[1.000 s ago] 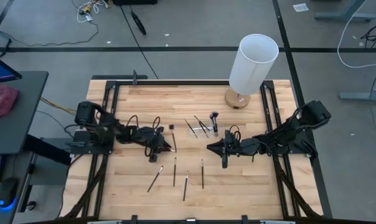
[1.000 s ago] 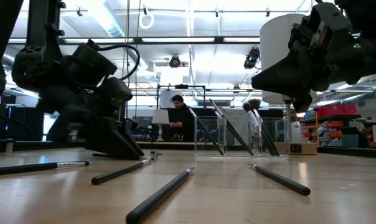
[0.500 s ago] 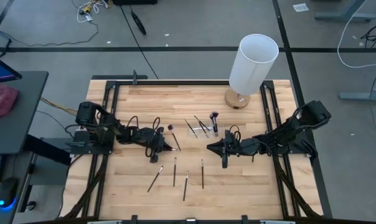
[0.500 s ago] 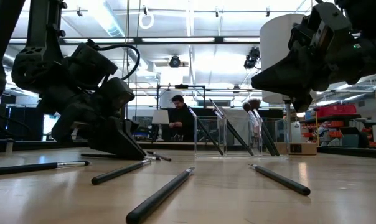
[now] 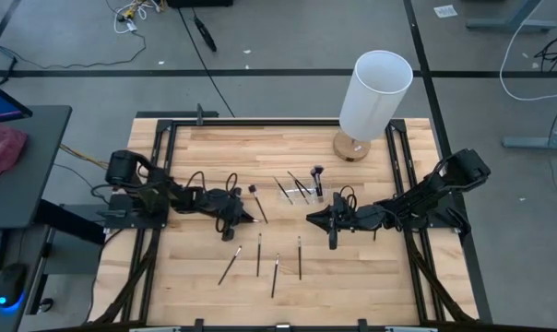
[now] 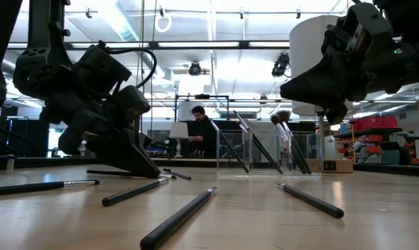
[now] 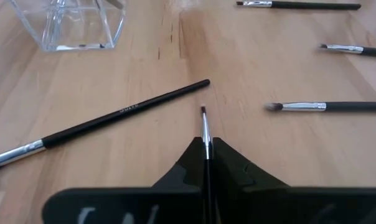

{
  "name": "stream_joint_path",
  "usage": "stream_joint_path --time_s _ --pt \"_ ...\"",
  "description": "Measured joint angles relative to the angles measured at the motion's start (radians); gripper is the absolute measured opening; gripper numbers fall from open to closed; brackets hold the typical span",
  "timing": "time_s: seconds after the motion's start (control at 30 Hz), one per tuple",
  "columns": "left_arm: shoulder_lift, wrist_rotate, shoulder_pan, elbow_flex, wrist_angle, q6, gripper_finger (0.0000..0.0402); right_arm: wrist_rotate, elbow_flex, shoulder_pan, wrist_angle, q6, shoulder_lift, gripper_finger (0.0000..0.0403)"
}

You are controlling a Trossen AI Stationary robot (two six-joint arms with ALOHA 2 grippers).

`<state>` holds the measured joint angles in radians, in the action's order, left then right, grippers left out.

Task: Pick & Place Makeup Supplies
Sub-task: Put the black makeup brush into the transparent organizer

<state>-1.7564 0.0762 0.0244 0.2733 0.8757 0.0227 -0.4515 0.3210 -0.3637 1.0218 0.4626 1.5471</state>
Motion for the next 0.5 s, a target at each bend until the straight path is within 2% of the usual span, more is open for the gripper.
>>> stream_joint_path --time_s 0.5 --pt "0.043 -0.032 0.025 -0.002 0.003 0.046 0.0006 0.0 0.0 0.0 0.0 -0.008 0.0 0.0043"
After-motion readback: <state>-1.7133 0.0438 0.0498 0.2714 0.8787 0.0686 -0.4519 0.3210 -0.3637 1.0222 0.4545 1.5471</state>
